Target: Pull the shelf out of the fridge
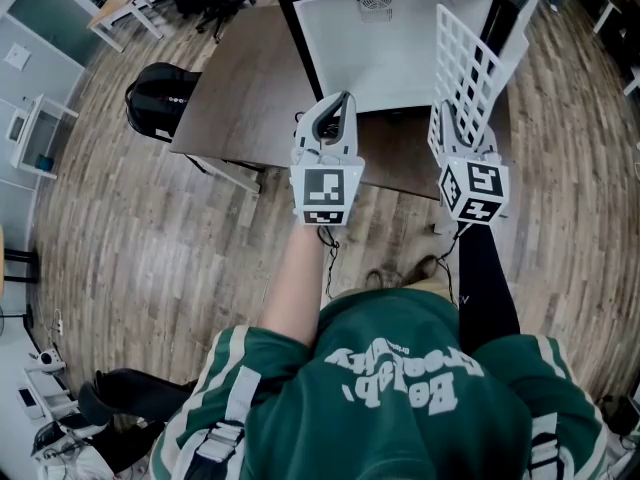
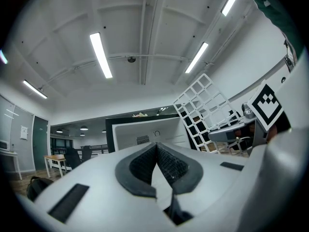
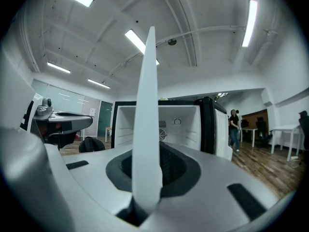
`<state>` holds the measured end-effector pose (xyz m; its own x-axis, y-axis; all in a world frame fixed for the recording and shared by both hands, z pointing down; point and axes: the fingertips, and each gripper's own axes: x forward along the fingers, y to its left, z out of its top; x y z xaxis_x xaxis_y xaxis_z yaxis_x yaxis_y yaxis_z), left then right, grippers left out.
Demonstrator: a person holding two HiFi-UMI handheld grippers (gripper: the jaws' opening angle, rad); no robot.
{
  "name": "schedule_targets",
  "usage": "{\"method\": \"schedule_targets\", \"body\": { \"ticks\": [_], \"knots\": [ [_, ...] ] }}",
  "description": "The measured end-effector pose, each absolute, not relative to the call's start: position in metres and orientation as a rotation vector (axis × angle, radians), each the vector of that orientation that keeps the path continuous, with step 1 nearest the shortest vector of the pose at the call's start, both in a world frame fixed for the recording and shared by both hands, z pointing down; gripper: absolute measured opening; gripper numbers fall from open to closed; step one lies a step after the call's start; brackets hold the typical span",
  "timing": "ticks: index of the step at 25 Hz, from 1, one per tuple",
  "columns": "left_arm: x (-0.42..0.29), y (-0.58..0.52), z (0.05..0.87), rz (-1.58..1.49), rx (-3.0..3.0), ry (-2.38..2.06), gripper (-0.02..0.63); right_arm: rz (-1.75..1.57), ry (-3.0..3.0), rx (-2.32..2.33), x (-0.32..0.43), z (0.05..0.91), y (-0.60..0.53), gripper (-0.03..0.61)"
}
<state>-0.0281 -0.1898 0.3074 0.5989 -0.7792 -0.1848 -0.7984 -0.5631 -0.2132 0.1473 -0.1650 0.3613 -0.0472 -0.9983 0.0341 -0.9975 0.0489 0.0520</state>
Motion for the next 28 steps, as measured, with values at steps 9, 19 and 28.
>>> {"method": "schedule_targets", "body": {
  "ticks": [9, 19, 28],
  "knots": [
    [-0.0290, -0.1895, 0.3067, 0.106, -2.560, 1.290, 0.017, -0.031, -2.218, 2.136, 0.1469, 0.3599, -0.1628, 0.057],
    [-0.0257, -0.1889, 0.3062, 0.104, -2.563, 1.289, 0.017, -0.091, -2.171, 2.107, 0.1488, 0.3607, -0.1625, 0.057],
    [-0.0229, -0.1903, 0.3055, 0.092, -2.570, 1.270, 0.017, -0.082, -2.178, 2.107, 0.1508, 0.3594, -0.1631, 0.057]
  ]
}}
